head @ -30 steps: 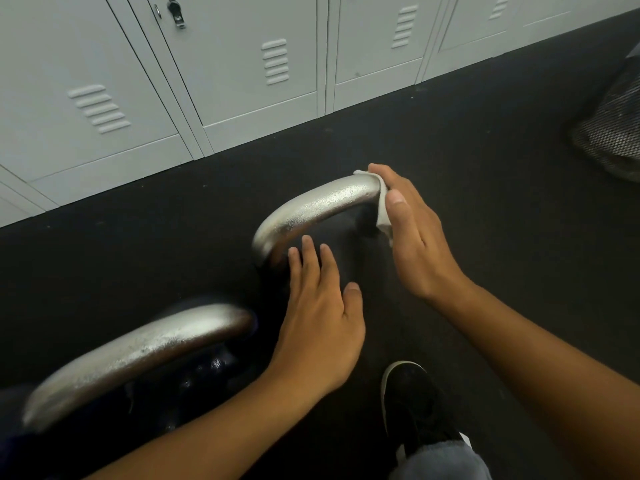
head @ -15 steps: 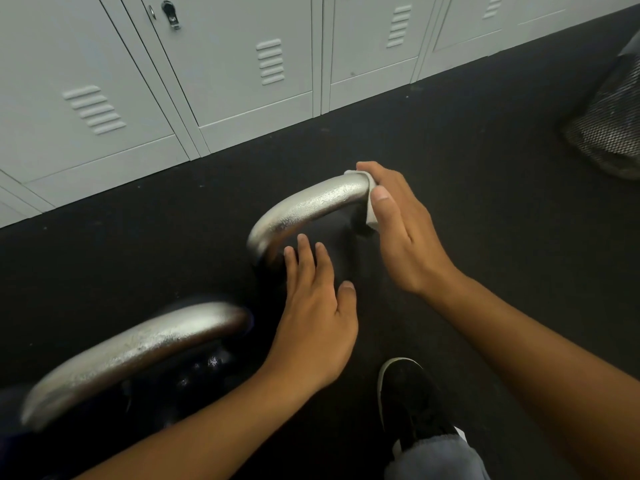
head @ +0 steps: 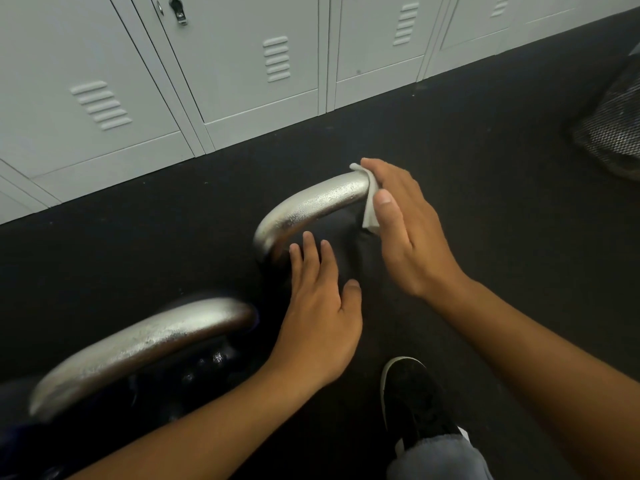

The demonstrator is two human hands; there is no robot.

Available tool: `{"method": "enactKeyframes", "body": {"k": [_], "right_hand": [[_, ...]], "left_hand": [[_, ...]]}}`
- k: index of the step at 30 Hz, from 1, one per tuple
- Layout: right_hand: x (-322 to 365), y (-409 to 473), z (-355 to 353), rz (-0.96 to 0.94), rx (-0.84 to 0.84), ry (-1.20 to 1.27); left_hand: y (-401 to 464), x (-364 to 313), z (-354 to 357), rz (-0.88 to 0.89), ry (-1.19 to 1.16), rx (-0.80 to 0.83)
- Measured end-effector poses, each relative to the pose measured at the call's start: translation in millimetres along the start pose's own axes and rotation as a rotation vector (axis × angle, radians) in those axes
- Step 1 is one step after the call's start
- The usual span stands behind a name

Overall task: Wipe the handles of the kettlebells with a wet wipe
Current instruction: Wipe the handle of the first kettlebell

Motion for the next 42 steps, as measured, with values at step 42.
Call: {"method": "enactKeyframes", "body": {"k": [42], "right_hand": [[15,-16,11,-0.294,0.126,-0.203]], "left_hand": [[-8,-13,-11,0.019,-0.986,-0.293]]}}
Point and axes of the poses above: each hand's wrist, its own y-axis towards the middle knuckle, its own z-axis out of the palm, x = y × z, the point moved 7 cm from there along y, towards the middle knuckle, and after that the axes turned 13 degrees about z, right-handed, at the moved point
